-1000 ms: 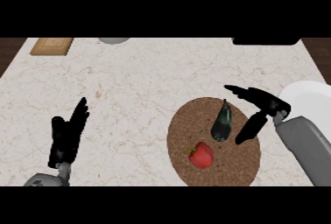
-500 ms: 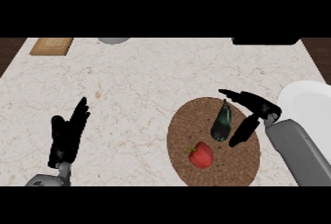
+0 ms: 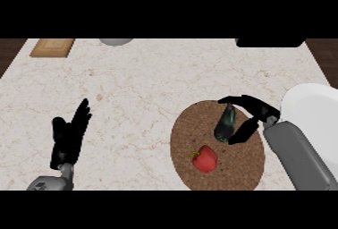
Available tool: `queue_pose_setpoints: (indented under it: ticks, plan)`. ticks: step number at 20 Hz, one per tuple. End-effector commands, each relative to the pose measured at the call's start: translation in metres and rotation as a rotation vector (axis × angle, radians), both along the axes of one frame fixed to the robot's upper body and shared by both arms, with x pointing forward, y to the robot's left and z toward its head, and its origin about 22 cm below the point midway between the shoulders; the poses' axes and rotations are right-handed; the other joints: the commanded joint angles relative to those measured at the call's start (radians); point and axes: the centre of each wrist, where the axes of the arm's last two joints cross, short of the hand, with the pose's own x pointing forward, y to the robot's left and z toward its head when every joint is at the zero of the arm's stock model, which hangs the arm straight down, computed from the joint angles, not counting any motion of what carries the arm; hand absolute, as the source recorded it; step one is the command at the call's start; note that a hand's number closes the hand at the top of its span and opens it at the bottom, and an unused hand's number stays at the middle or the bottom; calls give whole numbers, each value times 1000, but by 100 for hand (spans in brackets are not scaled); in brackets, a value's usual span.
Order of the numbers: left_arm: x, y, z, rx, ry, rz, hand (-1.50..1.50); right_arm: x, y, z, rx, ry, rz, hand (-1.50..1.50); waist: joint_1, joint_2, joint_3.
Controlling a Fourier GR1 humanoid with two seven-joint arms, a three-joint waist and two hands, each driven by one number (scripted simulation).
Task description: Pick the eggplant from the placemat and place it in the plate
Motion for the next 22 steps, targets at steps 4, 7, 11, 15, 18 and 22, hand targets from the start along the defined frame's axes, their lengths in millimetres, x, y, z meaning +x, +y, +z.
queue_pose_setpoints:
  ticks: [4, 7, 11, 15, 18, 22]
  plan:
    - [-6, 5, 0, 27, 4, 2, 0, -2, 9, -21, -6, -74, 37, 150, 5, 10, 8]
    - [8, -4, 0, 12, 0, 13, 0, -2, 0, -13, -22, -103, 40, 150, 0, 9, 8]
    - [14, 0, -8, -4, 15, -8, 0, 4, 12, -8, -83, -199, -53, 150, -2, 10, 8]
    - [-8, -12, 4, 0, 9, -14, 0, 12, -23, 10, -282, -336, -391, 150, 7, 6, 8]
    - [-6, -14, -3, -16, -4, -2, 0, 15, -31, 16, -393, -450, -586, 150, 1, 9, 7]
    - [3, -5, 11, 8, 5, 2, 0, 26, -43, 59, -518, -613, -669, 150, -6, 4, 7]
